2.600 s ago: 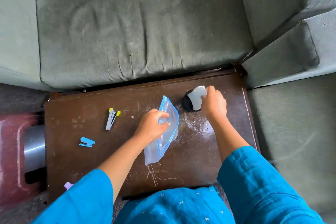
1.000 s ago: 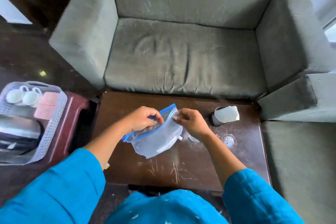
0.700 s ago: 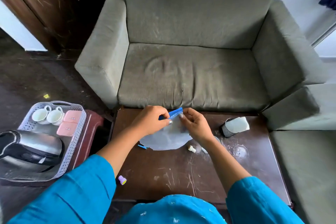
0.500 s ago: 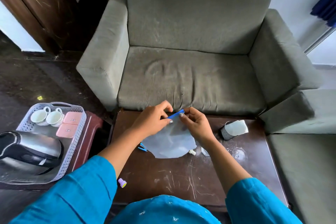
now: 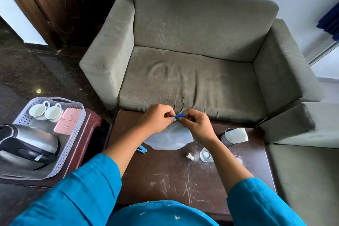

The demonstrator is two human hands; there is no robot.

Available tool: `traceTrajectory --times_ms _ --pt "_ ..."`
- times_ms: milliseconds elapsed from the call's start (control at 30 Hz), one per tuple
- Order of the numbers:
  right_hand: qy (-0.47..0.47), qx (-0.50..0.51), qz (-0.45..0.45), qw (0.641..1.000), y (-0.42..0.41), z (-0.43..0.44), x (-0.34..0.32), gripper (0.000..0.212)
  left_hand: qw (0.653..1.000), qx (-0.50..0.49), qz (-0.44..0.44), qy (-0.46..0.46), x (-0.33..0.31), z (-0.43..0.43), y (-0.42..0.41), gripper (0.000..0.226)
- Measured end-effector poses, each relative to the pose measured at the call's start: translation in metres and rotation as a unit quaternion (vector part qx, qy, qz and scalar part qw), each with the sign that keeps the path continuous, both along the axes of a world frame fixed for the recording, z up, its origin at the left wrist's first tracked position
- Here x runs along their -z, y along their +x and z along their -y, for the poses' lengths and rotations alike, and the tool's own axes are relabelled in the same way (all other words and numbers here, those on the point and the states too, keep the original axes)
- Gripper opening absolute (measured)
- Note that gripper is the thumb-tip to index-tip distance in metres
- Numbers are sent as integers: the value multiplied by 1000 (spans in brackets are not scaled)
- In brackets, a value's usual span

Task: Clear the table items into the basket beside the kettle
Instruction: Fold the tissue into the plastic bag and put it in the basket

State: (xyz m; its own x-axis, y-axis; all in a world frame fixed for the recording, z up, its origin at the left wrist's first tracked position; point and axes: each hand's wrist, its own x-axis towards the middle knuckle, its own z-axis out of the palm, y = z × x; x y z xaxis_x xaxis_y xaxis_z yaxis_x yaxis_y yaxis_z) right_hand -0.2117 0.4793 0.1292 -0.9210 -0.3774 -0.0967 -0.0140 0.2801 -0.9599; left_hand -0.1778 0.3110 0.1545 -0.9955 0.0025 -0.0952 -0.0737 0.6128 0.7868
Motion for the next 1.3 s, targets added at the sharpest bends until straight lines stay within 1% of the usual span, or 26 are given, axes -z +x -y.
traceTrajectory --times_ms 67,167,300,400,533,667,767,833,933,1000,1067,1133,1233,1300 --pt "-18 4 16 1000 -2 -2 0 9 1000 -10 -7 6 0 0 -1 14" --pt "-28 12 27 999 -5 -6 0 15 1000 -2 -7 10 1 0 -1 11" --pt "-47 31 61 997 -8 -14 0 28 1000 -4 19 -3 7 5 5 5" --pt "-54 42 73 995 -12 -20 1 31 999 -13 35 -23 10 12 11 4" --pt "-54 34 77 995 -15 -21 -1 33 997 -37 39 -50 13 22 19 15" --pt "-39 47 71 996 -17 -20 -3 31 997 -40 51 -42 17 37 26 5" --pt "-33 62 55 996 -19 -23 -5 29 995 -69 54 -57 20 54 35 5" --pt "-43 67 56 995 -19 -23 -5 29 994 -96 51 -20 21 63 43 10" --pt "-40 49 59 996 -17 -16 -7 29 990 -125 40 52 21 72 54 28" --pt "-51 46 72 995 -16 -6 -6 30 987 -127 34 95 19 78 61 35" --pt "-70 57 93 992 -13 5 -6 27 984 -120 32 129 18 82 68 39" --pt "-80 49 115 989 -9 16 -5 21 984 -117 29 128 17 85 76 44" --pt "-78 31 128 988 -3 30 -4 20 983 -154 7 97 17 88 83 35" --pt "-78 9 119 990 1 35 -5 19 977 -188 -8 97 14 91 88 31"
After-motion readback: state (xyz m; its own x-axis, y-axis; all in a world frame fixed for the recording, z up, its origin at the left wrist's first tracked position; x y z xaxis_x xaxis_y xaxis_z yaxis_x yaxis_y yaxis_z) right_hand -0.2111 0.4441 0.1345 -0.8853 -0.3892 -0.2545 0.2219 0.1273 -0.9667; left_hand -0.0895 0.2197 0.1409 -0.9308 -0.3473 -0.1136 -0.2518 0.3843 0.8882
